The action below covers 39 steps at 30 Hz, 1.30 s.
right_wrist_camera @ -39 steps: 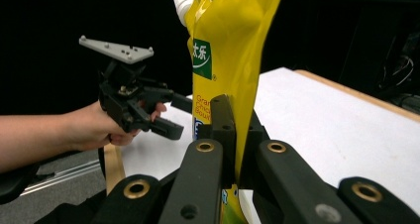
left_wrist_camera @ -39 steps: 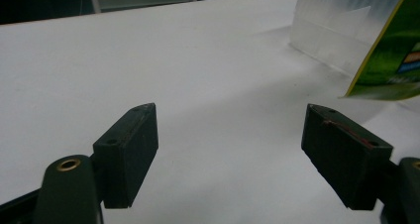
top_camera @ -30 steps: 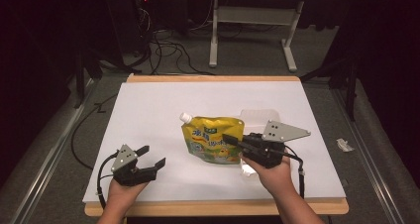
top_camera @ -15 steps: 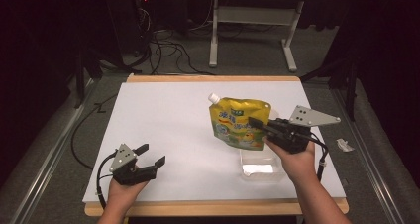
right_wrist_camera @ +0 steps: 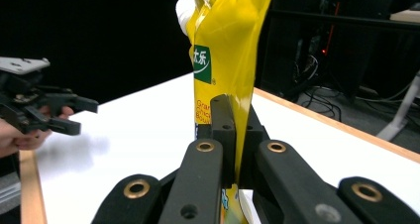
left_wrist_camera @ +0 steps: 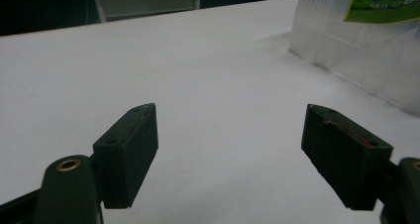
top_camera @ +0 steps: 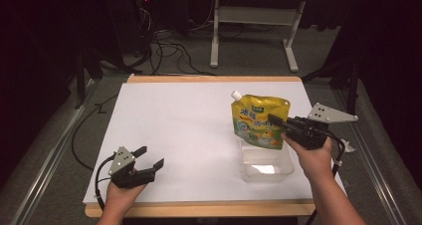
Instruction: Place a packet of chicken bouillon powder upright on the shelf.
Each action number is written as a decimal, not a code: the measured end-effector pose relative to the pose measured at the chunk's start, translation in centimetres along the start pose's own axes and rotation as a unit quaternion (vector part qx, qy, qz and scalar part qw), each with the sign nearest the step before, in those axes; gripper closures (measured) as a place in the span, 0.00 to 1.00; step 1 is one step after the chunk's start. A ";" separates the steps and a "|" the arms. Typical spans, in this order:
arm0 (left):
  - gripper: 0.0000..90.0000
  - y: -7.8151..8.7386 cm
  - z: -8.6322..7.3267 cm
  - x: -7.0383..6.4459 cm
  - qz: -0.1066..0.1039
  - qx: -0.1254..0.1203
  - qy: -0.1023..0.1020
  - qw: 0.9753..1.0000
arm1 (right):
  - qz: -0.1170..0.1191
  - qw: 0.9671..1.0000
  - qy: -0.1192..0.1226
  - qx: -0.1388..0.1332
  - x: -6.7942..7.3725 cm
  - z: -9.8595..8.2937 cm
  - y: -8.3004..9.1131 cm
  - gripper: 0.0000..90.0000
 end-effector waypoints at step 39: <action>0.24 0.8 0.0 0.1 0.004 -0.003 0.001 1.000 | 0.006 1.000 -0.016 0.003 -1.8 -1.0 -0.1 1.00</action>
Point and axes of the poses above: each handheld gripper's, and its own axes: y roughly backward along the jaws, z roughly out of its top, x roughly to its left, the point moved 7 cm from there along -y, roughly forward along the jaws, and after that the axes turned 12 degrees about -y, right-handed, at the moved point
